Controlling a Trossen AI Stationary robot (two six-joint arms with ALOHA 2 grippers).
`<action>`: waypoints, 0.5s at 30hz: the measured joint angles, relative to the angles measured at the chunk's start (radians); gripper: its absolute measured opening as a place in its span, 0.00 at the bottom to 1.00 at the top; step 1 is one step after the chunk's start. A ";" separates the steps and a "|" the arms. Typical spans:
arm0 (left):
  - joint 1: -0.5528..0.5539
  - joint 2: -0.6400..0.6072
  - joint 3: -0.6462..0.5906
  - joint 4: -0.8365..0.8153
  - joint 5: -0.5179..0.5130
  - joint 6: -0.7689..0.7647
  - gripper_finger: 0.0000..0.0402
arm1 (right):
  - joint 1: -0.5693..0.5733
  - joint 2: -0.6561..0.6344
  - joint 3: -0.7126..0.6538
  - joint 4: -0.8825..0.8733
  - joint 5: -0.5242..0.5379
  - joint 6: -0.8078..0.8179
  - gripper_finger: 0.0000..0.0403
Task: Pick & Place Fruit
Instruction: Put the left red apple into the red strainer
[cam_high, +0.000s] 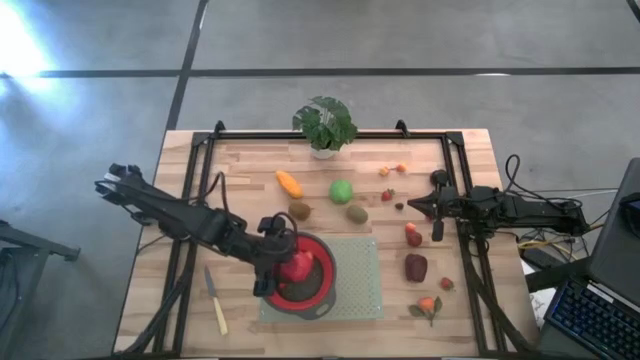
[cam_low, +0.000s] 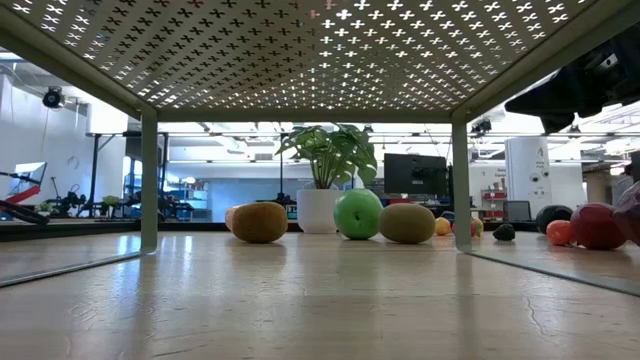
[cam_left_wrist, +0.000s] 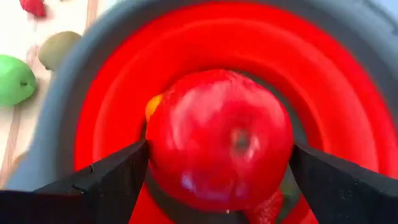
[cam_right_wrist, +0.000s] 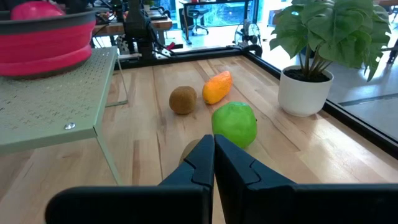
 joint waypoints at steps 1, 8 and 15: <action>0.000 0.000 -0.009 0.003 0.000 0.000 0.96 | 0.000 0.000 0.000 0.000 0.000 0.000 0.02; 0.000 0.000 -0.036 0.011 0.000 -0.028 0.96 | 0.000 0.000 0.000 0.000 0.000 0.000 0.02; 0.000 0.000 0.002 0.015 0.011 -0.040 0.96 | 0.000 0.000 0.000 0.000 0.000 0.000 0.02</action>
